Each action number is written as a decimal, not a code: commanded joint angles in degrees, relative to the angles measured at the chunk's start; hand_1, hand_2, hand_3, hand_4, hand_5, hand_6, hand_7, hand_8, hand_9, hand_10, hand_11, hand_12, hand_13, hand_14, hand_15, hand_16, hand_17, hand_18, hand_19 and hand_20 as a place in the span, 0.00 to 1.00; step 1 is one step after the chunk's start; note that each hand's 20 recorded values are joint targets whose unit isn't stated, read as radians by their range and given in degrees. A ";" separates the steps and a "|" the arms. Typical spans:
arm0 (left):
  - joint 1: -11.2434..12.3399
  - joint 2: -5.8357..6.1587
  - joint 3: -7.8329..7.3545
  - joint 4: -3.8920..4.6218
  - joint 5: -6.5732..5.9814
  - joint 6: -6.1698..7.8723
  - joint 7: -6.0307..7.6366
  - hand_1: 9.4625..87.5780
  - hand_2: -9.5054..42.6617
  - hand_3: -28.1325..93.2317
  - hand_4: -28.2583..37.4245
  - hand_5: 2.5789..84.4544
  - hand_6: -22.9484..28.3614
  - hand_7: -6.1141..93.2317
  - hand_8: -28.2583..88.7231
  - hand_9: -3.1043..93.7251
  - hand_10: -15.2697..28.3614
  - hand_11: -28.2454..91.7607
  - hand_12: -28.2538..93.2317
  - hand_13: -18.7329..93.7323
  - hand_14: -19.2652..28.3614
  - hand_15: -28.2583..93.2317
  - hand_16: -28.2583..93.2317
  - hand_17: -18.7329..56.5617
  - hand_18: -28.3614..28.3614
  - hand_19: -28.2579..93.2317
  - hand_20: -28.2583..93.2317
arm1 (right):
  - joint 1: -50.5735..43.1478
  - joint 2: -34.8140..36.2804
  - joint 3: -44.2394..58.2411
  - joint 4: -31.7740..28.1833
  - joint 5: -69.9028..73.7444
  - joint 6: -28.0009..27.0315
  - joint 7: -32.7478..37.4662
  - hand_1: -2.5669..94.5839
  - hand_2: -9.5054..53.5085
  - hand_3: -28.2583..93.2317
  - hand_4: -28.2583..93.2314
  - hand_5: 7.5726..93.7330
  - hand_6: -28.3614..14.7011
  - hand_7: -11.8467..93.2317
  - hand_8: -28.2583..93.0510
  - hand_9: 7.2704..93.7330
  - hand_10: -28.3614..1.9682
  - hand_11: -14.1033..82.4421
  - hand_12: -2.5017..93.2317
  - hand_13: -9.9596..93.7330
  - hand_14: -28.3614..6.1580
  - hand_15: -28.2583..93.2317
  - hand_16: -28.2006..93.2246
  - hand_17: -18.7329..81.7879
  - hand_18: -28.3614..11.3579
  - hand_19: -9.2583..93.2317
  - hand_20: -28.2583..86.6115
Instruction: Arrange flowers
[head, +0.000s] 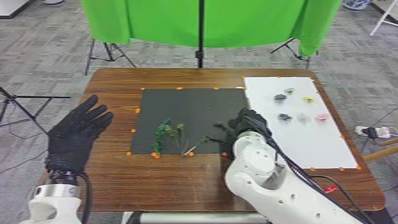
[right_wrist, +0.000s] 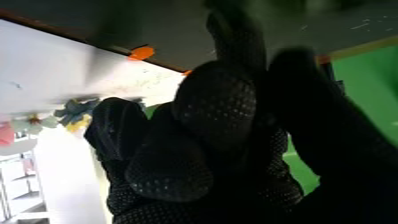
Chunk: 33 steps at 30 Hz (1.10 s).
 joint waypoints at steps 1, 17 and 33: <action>1.82 0.22 0.39 0.14 -0.59 0.42 0.87 0.19 0.33 0.89 0.05 0.48 0.67 0.17 0.17 0.41 0.82 0.45 0.32 0.40 0.96 0.62 0.16 0.14 0.95 0.70 0.37 | -3.47 1.81 3.64 -4.80 -0.13 4.10 -1.43 0.32 0.28 0.82 0.01 0.98 0.62 0.27 0.13 0.98 0.51 0.69 0.26 0.89 0.49 0.93 0.40 0.62 0.00 1.00 0.73; 1.00 -1.19 -0.43 0.14 0.06 -0.09 -0.95 0.19 0.33 0.89 0.05 0.48 0.67 0.17 0.17 0.41 0.81 0.44 0.32 0.40 0.96 0.62 0.16 0.14 0.95 0.70 0.37 | -16.18 9.21 14.80 -11.87 3.91 -2.48 -3.40 0.28 0.32 0.82 0.03 0.90 0.57 0.23 0.14 0.92 0.43 0.70 0.27 0.84 0.40 0.94 0.40 0.57 0.00 1.00 0.73; -0.93 -1.68 -0.38 0.92 0.53 -1.08 -2.49 0.19 0.34 0.88 0.05 0.48 0.67 0.17 0.17 0.41 0.81 0.43 0.32 0.40 0.96 0.61 0.16 0.14 0.95 0.70 0.37 | -16.79 4.76 10.69 -13.46 4.70 -9.52 -9.88 0.26 0.35 0.83 0.04 0.87 0.58 0.23 0.14 0.88 0.39 0.71 0.26 0.81 0.37 0.95 0.39 0.54 0.00 1.00 0.72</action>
